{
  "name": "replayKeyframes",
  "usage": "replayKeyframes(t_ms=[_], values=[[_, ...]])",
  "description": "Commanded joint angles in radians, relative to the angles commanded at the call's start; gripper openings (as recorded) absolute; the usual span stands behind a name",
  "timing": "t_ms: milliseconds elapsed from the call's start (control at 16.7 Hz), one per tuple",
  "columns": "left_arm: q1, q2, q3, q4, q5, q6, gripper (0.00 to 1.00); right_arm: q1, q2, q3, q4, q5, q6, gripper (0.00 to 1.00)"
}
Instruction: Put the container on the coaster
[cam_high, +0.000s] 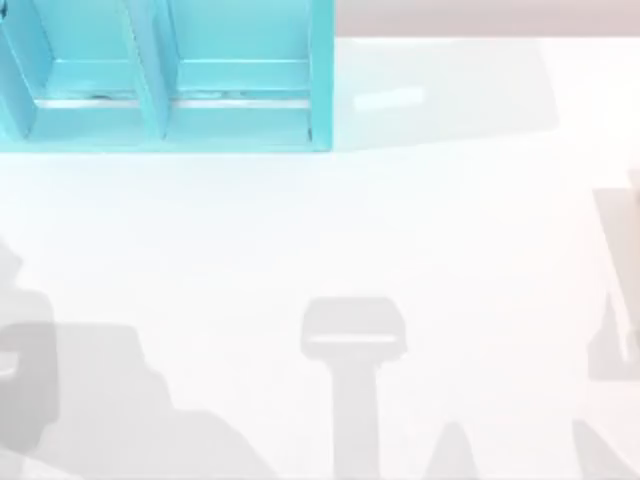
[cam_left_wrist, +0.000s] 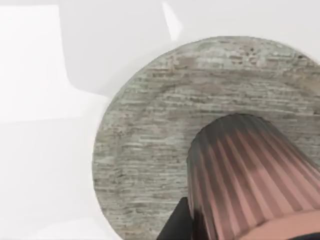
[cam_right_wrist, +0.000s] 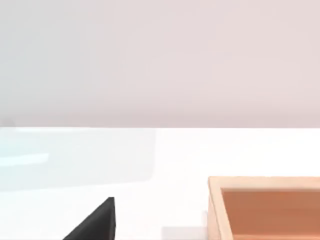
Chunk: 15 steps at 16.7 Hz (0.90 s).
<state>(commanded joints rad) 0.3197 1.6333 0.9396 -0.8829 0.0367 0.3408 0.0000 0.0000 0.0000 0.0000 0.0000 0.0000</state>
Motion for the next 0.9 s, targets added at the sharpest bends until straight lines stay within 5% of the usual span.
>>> replayKeyframes(t_ms=[540,900], values=[[0.0,0.0,0.0,0.0,0.0,0.0,0.98,0.0,0.0,0.0,0.0,0.0,0.0,1.0],[0.0,0.0,0.0,0.0,0.0,0.0,1.0,0.0,0.0,0.0,0.0,0.0,0.0,1.0]])
